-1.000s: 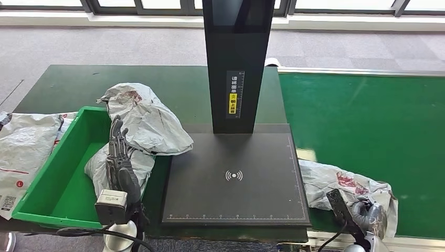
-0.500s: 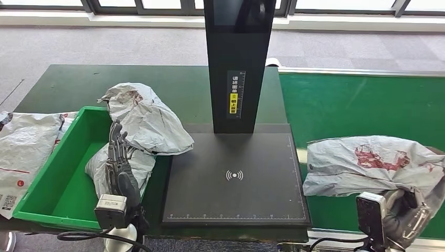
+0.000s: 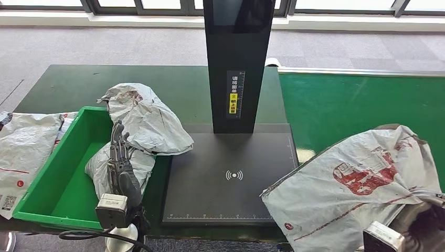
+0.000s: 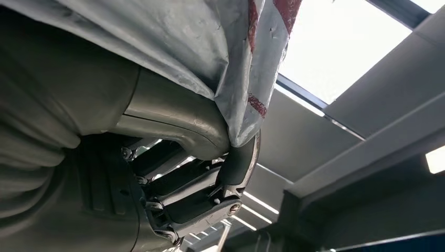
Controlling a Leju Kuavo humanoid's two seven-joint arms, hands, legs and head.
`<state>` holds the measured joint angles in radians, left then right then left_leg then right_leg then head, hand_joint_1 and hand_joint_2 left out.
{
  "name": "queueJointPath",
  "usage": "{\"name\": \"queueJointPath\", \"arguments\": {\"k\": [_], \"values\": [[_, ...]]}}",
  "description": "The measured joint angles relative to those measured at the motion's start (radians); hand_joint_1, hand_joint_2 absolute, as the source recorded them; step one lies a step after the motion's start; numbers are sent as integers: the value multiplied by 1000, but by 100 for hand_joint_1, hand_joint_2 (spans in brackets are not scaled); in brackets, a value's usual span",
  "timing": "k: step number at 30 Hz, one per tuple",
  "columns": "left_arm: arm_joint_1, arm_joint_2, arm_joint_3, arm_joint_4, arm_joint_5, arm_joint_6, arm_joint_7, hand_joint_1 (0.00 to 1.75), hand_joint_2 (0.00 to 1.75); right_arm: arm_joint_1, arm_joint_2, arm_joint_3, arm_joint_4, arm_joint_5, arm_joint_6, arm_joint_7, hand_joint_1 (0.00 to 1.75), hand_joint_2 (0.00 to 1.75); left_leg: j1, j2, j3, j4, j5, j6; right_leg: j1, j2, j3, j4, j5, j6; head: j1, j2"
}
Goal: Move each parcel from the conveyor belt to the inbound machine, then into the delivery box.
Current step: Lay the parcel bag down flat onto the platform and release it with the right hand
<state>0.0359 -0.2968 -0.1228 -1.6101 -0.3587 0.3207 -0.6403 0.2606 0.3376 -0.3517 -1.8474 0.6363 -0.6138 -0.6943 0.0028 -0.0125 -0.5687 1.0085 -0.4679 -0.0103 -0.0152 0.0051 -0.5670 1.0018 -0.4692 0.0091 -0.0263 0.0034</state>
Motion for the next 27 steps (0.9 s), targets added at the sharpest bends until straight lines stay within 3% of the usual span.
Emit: {"name": "queueJointPath", "arguments": {"k": [5,10,18,27], "values": [[0,0,0,3,2,-4,-4,0,0,36,2,55,-54,9,-8,8,175,175,0,0,0,0,0,0,0,0,0,0,0,0,0,0],[-1,0,0,10,15,-4,-10,0,0,11,-13,82,-11,53,127,115,175,175,0,0,0,0,0,0,0,1,0,0,0,0,0,0],[-2,0,0,22,25,7,-13,0,0,-103,-57,82,270,148,193,208,175,175,0,1,0,0,2,1,0,0,0,0,2,0,0,0],[-11,0,0,51,37,22,-12,0,0,-244,-87,72,665,253,156,233,175,175,0,2,0,0,2,1,0,1,-1,0,2,0,0,0]]}}
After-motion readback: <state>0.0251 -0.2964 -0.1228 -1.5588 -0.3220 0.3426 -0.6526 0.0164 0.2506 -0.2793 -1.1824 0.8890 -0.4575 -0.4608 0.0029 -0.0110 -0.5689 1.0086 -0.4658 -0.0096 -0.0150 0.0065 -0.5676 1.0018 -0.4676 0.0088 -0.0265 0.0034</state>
